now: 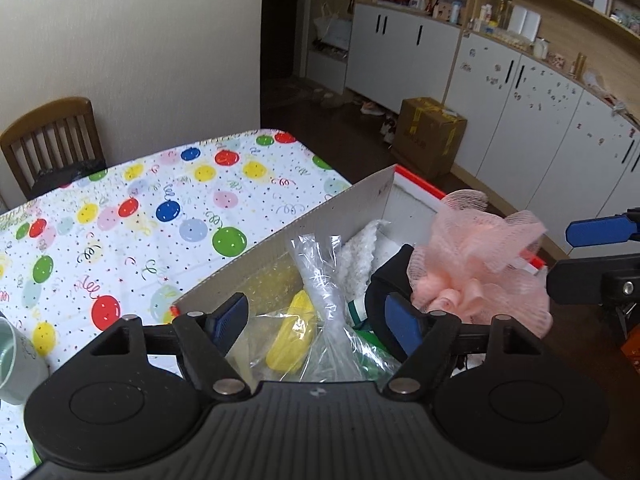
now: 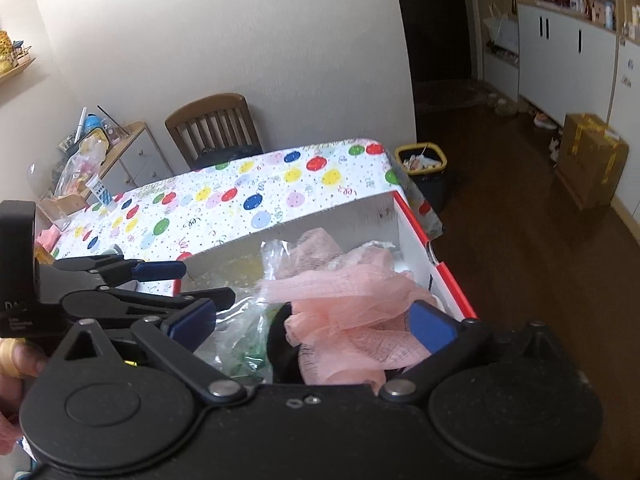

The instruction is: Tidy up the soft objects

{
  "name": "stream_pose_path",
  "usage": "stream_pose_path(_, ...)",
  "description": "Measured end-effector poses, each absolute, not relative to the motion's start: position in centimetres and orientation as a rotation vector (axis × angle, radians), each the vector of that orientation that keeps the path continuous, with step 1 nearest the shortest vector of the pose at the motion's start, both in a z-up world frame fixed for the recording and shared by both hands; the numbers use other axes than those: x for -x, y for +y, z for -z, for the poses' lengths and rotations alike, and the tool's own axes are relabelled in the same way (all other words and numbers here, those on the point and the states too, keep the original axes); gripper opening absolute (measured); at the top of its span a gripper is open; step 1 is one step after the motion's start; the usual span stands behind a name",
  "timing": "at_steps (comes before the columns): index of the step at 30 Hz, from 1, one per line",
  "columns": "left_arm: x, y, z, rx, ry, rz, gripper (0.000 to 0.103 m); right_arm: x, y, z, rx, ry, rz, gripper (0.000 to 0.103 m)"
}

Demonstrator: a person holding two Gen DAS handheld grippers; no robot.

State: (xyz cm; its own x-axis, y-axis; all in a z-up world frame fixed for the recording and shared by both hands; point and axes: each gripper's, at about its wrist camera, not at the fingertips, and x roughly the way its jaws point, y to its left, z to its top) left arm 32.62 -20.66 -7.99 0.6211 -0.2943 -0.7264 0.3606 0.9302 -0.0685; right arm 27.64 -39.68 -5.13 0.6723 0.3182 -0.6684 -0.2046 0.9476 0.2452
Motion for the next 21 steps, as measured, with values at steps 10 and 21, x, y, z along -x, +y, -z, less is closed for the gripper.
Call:
stream_pose_path(10,-29.0,-17.5,5.0,-0.055,0.736,0.428,0.084,-23.3,-37.3,3.2,-0.161,0.671,-0.211,0.103)
stream_pose_path(21,-25.5,-14.2,2.8,-0.034,0.689,0.471,0.091,-19.4,-34.7,2.4,-0.154,0.579,-0.159,0.103)
